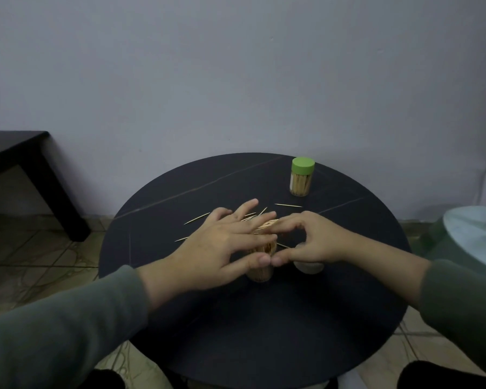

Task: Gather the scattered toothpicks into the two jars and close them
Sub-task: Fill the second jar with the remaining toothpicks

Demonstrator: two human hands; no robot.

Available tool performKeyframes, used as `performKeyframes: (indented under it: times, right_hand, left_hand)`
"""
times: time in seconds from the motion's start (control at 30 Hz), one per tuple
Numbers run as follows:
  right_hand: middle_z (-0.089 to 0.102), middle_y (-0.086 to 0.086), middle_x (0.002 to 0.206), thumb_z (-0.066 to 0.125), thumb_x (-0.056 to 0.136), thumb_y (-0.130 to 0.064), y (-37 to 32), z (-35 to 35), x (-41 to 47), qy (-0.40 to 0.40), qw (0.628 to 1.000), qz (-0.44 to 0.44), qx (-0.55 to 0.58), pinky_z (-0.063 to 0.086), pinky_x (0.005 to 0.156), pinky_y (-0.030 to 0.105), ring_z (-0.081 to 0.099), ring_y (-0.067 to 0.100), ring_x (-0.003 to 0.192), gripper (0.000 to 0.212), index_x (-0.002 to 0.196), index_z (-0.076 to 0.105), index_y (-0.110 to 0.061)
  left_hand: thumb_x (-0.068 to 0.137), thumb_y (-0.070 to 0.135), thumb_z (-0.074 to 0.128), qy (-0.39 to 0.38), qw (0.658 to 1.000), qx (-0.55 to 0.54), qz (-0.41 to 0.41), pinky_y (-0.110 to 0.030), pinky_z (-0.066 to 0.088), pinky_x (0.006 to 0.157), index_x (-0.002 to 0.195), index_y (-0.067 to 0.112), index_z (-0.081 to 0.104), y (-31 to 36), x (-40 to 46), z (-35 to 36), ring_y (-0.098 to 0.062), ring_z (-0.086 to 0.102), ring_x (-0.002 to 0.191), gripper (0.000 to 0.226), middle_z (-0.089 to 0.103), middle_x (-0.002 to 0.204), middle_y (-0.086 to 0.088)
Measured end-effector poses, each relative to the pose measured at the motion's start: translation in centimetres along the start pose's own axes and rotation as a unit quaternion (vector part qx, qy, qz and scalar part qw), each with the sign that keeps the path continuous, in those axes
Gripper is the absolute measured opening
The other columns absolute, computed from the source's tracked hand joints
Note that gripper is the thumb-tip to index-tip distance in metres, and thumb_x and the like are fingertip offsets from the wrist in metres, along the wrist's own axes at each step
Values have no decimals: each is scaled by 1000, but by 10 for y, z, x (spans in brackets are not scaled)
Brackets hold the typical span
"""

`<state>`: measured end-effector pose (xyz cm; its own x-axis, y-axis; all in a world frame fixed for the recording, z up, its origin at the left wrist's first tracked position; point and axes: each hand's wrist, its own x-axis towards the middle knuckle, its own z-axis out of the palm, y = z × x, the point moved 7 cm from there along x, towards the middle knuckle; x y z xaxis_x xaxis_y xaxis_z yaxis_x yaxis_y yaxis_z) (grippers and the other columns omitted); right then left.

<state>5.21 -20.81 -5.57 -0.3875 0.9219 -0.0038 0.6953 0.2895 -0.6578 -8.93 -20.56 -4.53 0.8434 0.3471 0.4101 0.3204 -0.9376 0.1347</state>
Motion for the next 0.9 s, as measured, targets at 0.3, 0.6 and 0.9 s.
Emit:
performKeyframes:
  times: [0.3, 0.6, 0.9]
  right_hand:
    - [50, -17, 136, 58, 92, -18, 40, -50, -1, 17, 907, 110, -406, 24, 108, 39, 39, 9, 126, 44, 128, 54, -44]
    - [59, -15, 116, 62, 90, -41, 64, -47, -1, -19, 914, 143, -379, 25, 103, 39, 48, 8, 115, 20, 110, 61, -38]
    - [56, -11, 120, 57, 93, -40, 67, -45, 10, 45, 913, 144, -379, 30, 101, 39, 47, 13, 114, 17, 108, 64, -34]
  left_hand:
    - [95, 32, 56, 39, 963, -76, -254, -35, 46, 92, 116, 37, 65, -70, 0, 3, -2, 48, 102, 24, 59, 105, 26]
    - [87, 41, 64, -86, 965, -83, -235, -27, 40, 87, 106, 39, 69, -74, 28, 36, -6, 41, 105, 20, 56, 106, 19]
    - [76, 52, 72, -132, 962, -112, -213, -41, 33, 100, 86, 46, 71, -62, 60, 63, -9, 38, 110, 12, 55, 103, 22]
